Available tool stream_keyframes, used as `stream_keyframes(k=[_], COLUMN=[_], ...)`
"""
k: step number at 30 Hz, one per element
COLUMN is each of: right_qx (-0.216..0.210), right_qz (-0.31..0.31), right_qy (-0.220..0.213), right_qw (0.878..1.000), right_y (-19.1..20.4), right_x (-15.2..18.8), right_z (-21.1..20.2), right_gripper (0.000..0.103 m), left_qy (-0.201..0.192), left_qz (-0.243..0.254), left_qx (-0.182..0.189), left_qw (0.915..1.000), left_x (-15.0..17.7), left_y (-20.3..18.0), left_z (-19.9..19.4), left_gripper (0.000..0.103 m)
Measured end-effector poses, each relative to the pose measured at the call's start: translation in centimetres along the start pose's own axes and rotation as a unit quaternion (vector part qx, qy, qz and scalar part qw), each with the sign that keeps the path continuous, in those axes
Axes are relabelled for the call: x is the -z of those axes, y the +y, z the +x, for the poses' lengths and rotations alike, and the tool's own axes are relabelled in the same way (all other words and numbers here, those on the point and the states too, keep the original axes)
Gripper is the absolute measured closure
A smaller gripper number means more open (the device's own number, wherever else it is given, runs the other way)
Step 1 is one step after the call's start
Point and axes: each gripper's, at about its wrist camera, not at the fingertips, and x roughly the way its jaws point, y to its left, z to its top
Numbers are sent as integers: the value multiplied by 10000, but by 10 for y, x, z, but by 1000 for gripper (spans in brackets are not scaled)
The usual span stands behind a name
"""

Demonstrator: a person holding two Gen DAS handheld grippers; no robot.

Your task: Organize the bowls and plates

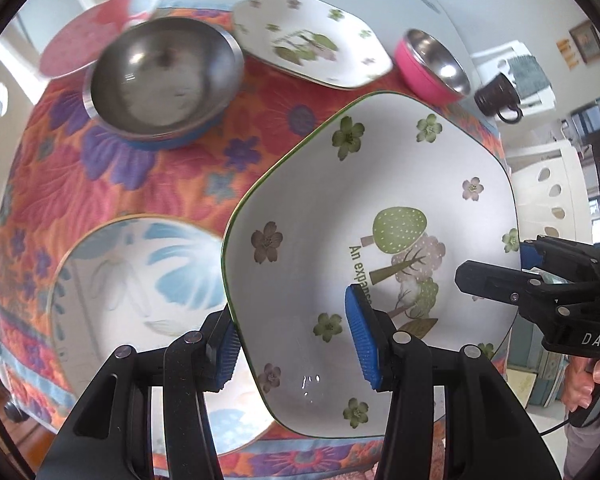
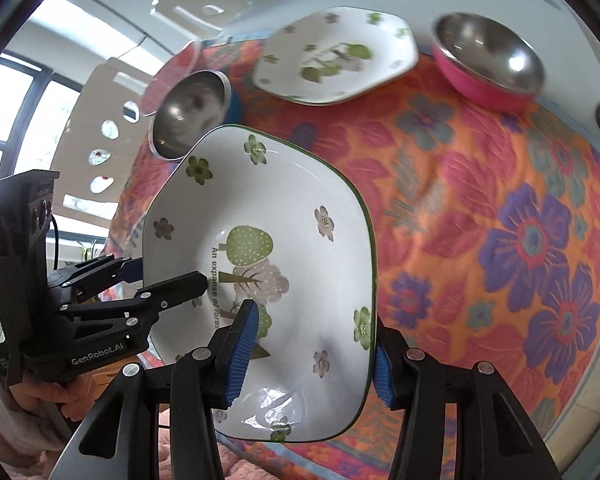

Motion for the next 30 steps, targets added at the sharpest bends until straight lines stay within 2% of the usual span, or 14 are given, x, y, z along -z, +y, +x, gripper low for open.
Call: stream_keyframes(k=[16, 30], right_qx=[-146, -162], right_qz=[-412, -424], right_qy=[426, 780], right_qw=[9981, 9959], right_y=[82, 121], right_x=[-27, -33], right_z=[55, 103], right_gripper=[53, 53], left_qy=[-157, 63], left_qz=[-567, -666], left_qx=[-191, -251], left_qw=[9981, 9974], left_x=[24, 34], left_y=[107, 169], left_z=[-32, -35], left_gripper=[58, 58])
